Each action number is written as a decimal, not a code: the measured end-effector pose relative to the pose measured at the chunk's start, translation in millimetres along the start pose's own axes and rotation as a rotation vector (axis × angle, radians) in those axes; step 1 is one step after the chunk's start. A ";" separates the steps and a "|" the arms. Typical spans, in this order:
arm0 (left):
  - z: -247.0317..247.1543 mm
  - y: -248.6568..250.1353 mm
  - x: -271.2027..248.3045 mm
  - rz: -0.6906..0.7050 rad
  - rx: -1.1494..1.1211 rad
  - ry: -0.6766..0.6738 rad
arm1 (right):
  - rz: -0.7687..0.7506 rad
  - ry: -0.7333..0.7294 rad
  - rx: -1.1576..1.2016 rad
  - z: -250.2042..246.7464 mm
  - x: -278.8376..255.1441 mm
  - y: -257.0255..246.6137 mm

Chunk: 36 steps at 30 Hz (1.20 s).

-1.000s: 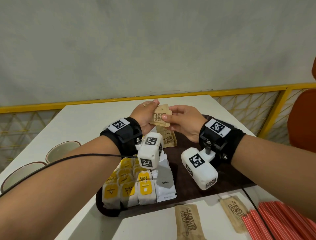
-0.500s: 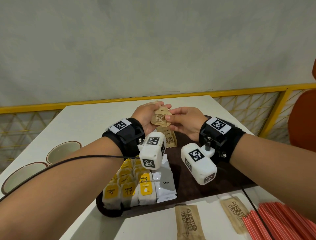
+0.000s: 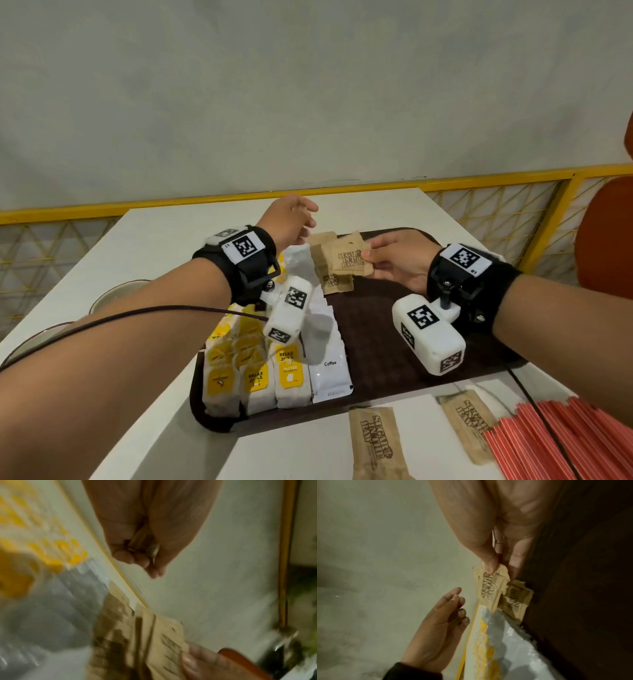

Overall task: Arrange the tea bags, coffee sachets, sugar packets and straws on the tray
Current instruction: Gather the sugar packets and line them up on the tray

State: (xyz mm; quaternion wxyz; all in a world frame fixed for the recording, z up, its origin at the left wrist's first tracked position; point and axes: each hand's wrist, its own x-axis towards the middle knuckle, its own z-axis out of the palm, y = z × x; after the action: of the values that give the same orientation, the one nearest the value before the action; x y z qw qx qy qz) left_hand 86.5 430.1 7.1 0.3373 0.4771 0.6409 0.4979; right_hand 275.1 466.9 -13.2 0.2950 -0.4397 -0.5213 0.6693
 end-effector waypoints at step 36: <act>26.2 -11.7 26.4 0.093 1.008 -0.371 | 0.062 -0.039 -0.393 -5.5 21.1 31.8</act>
State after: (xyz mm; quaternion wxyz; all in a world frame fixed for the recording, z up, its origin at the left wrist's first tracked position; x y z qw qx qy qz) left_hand 98.7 462.8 -10.2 0.1516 0.6876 0.7083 0.0503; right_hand 272.8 478.4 -50.1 0.1728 -0.4916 -0.6337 0.5718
